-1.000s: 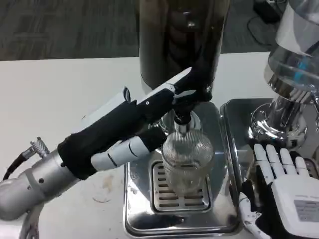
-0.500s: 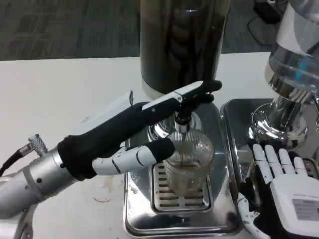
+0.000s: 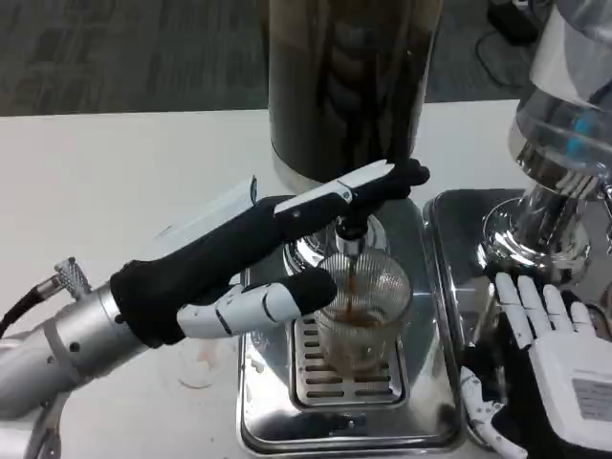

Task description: Grasp the cup under the faucet to collect the drink, then remove the cup.

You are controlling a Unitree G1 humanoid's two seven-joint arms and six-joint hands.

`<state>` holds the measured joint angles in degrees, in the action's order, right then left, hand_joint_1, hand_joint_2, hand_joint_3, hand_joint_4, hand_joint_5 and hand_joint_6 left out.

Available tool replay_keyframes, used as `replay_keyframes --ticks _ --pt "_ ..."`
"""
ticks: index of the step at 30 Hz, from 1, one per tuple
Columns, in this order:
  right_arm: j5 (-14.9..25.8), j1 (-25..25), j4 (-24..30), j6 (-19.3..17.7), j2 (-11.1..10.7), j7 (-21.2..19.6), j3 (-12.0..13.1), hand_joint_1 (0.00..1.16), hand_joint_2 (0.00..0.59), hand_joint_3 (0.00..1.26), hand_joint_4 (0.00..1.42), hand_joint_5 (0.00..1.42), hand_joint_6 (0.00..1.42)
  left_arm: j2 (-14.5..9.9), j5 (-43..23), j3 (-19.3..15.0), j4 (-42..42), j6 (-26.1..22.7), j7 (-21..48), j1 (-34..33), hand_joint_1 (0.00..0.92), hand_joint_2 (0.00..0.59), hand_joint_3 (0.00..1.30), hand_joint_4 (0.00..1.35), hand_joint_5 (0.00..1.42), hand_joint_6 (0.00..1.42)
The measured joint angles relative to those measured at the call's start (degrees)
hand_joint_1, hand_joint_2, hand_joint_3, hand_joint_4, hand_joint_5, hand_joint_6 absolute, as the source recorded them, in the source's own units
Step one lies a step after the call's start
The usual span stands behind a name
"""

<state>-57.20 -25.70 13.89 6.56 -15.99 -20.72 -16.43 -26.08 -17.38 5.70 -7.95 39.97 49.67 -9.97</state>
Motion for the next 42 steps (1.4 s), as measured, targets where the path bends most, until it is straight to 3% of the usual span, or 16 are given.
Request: replay_keyframes --ticks 1,8,11,14,17,20,22,26,33,42 --pt "4.53 -0.35 0.02 -1.95 0.74 -0.43 1.43 0.28 0.505 0.0 0.0 0.0 0.0 0.0 0.03 0.0 0.02 -0.01 0.0 0.0 0.0 0.216 0.1 0.0 0.07 0.0" --pt "16.25 -0.37 -0.12 -9.14 1.39 -0.31 4.27 0.4 0.474 0.01 0.0 0.02 0.11 -0.01 0.11 -0.05 0.13 -0.12 -0.02 0.01 0.0 0.21 0.1 0.0 0.07 0.0" --pt "24.41 -0.34 -1.18 -14.3 2.41 1.24 5.06 0.45 0.446 0.01 0.0 0.07 0.17 -0.04 0.11 -0.06 0.32 -0.26 -0.02 0.03 0.0 0.207 0.1 0.0 0.07 0.0" --pt "26.92 -0.06 -1.86 -16.46 2.3 3.05 5.16 0.49 0.434 0.01 0.01 0.09 0.19 -0.07 0.13 -0.09 0.42 -0.32 -0.03 0.04 0.0 0.205 0.1 0.0 0.07 0.0" --pt "28.57 0.76 -1.93 -17.41 2.09 6.16 5.17 0.48 0.361 0.0 0.0 0.08 0.2 -0.08 0.13 -0.15 0.48 -0.43 -0.13 0.09 0.0 0.207 0.1 0.0 0.07 0.0" --pt "32.85 0.91 -1.96 -17.98 2.21 9.78 5.49 0.49 0.297 0.0 0.0 0.0 0.12 -0.09 0.18 -0.21 0.72 -0.57 -0.52 0.16 0.0 0.208 0.11 0.0 0.07 0.0" --pt "32.91 1.16 -1.51 -17.36 2.19 11.54 5.48 0.51 0.24 0.0 0.0 0.0 0.01 -0.15 0.23 -0.29 0.81 -0.66 -0.59 0.21 0.0 0.208 0.11 0.0 0.08 0.0" --pt "31.52 2.21 0.66 -13.69 2.21 14.47 5.34 0.53 0.189 0.0 0.0 0.0 0.0 -0.21 0.34 -0.37 1.22 -1.16 -0.97 0.3 0.0 0.208 0.11 0.0 0.08 0.0" --pt "31.9 5.02 0.66 -12.23 2.26 19.0 4.6 0.55 0.183 0.0 0.0 0.0 0.0 -0.56 0.43 -0.57 1.86 -1.57 -1.1 0.36 0.0 0.207 0.11 0.0 0.08 0.0" --pt "34.16 6.74 -0.75 -11.35 3.03 20.23 5.15 0.64 0.16 0.0 0.0 0.0 0.0 -0.55 1.74 -0.7 2.99 -2.59 -2.32 0.37 0.0 0.208 0.12 0.0 0.09 0.0"
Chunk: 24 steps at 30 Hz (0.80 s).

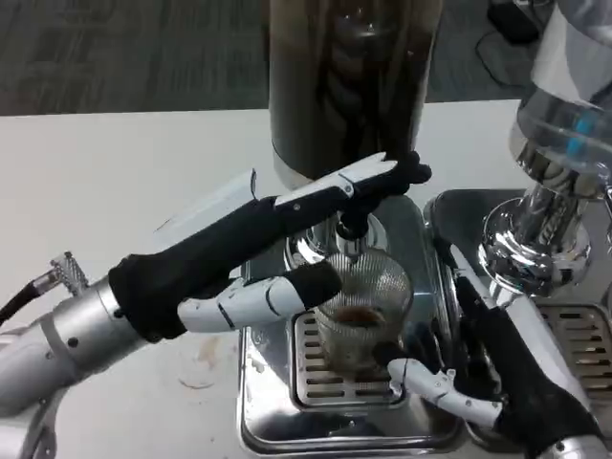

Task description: Grasp the cup under the faucet to collect the drink, then remove the cup.

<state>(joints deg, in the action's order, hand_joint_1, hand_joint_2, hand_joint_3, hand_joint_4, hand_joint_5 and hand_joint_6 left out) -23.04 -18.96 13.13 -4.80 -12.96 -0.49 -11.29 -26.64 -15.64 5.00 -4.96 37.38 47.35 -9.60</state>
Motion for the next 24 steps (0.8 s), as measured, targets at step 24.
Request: replay_keyframes --ticks 24 --pt "4.37 4.84 -8.25 -1.33 3.61 0.36 -0.37 0.68 0.148 0.0 0.0 0.0 0.0 -0.03 0.55 -0.23 2.21 -2.02 -1.84 0.89 0.0 0.215 0.14 0.0 0.11 0.0"
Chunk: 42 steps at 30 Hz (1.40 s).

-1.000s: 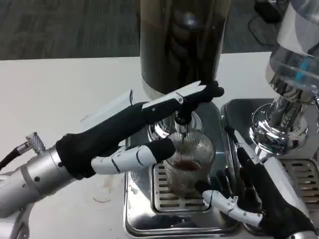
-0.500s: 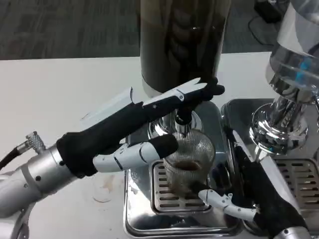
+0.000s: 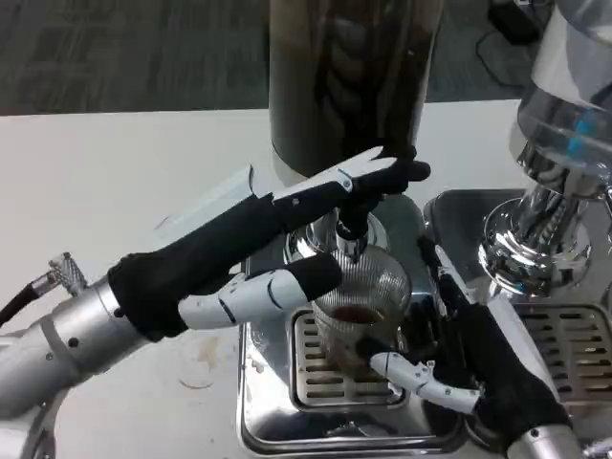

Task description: Grasp the cup under the faucet to collect the drink, then remove the cup.

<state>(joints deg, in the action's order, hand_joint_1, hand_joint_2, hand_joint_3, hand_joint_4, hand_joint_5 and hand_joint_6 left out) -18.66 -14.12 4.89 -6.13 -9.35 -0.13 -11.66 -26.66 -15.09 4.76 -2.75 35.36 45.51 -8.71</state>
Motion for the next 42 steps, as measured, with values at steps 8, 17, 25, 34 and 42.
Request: replay_keyframes --ticks 8,17,25,34,42 --pt "-0.06 0.49 -0.56 -0.36 -0.05 -0.25 -0.17 0.69 0.143 0.0 0.0 0.0 0.0 0.0 0.12 -0.34 0.83 -0.59 -0.06 0.58 0.0 0.215 0.15 0.0 0.11 0.0" --pt "0.23 0.12 -0.41 -1.05 -0.19 -0.27 -0.06 0.68 0.146 0.0 0.0 0.0 0.0 -1.38 -0.27 0.4 1.62 -0.59 1.39 0.65 0.0 0.222 0.15 0.0 0.11 0.0" --pt "0.9 0.68 -2.08 -2.78 0.07 0.21 -0.67 0.68 0.147 0.0 0.0 0.0 0.0 -1.69 -0.43 0.51 1.62 -0.64 1.38 0.54 0.0 0.223 0.15 0.0 0.11 0.0" --pt "2.06 3.01 -4.99 -4.37 1.05 0.69 -1.35 0.72 0.141 0.0 0.0 0.0 0.05 -1.7 -0.4 0.27 1.69 -0.7 1.32 0.57 0.0 0.224 0.16 0.0 0.11 0.0" --pt "2.86 5.18 -8.02 -6.4 2.25 0.45 -1.31 0.77 0.131 0.0 0.0 0.04 0.16 -1.78 -0.29 -0.17 2.43 -1.38 1.15 0.93 0.0 0.229 0.17 0.0 0.11 0.01"
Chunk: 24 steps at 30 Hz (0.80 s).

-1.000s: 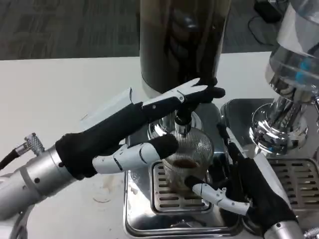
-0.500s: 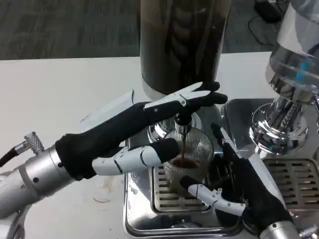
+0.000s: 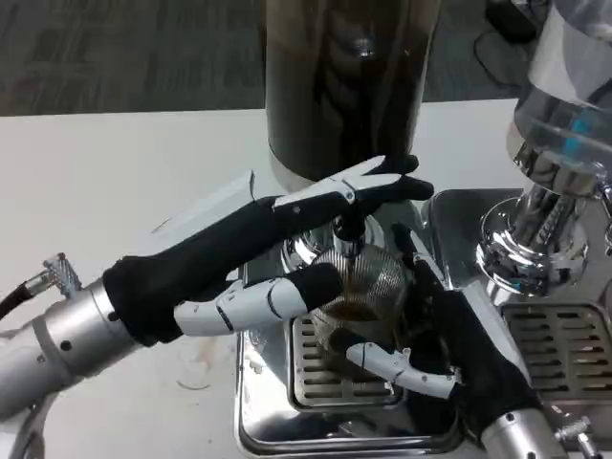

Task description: Grasp the cup under the faucet to collect the drink, then remove the cup.

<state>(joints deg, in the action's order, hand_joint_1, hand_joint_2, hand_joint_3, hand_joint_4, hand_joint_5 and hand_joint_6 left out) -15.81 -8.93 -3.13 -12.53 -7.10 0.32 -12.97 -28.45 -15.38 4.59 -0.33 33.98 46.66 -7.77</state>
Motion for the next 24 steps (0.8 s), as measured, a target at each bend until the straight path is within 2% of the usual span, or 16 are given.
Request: replay_keyframes --ticks 11,18,24 --pt "0.77 1.41 -2.21 -1.54 0.87 -0.02 -0.18 0.8 0.129 0.0 0.12 0.22 0.35 -0.03 0.3 -1.07 0.85 -0.59 -0.66 0.59 0.0 0.229 0.17 0.0 0.12 0.01" --pt "1.42 2.09 -3.1 -2.24 0.89 0.4 -0.43 0.81 0.121 0.0 0.17 0.3 0.41 -0.03 0.5 -1.28 1.44 -0.61 -1.76 1.37 0.0 0.229 0.17 0.0 0.13 0.01" --pt "1.53 2.16 -3.3 -2.26 0.84 0.79 -0.55 0.81 0.123 0.03 0.2 0.33 0.44 0.24 2.49 -2.21 1.91 0.14 -4.06 2.3 0.0 0.221 0.1 0.0 0.0 0.0"
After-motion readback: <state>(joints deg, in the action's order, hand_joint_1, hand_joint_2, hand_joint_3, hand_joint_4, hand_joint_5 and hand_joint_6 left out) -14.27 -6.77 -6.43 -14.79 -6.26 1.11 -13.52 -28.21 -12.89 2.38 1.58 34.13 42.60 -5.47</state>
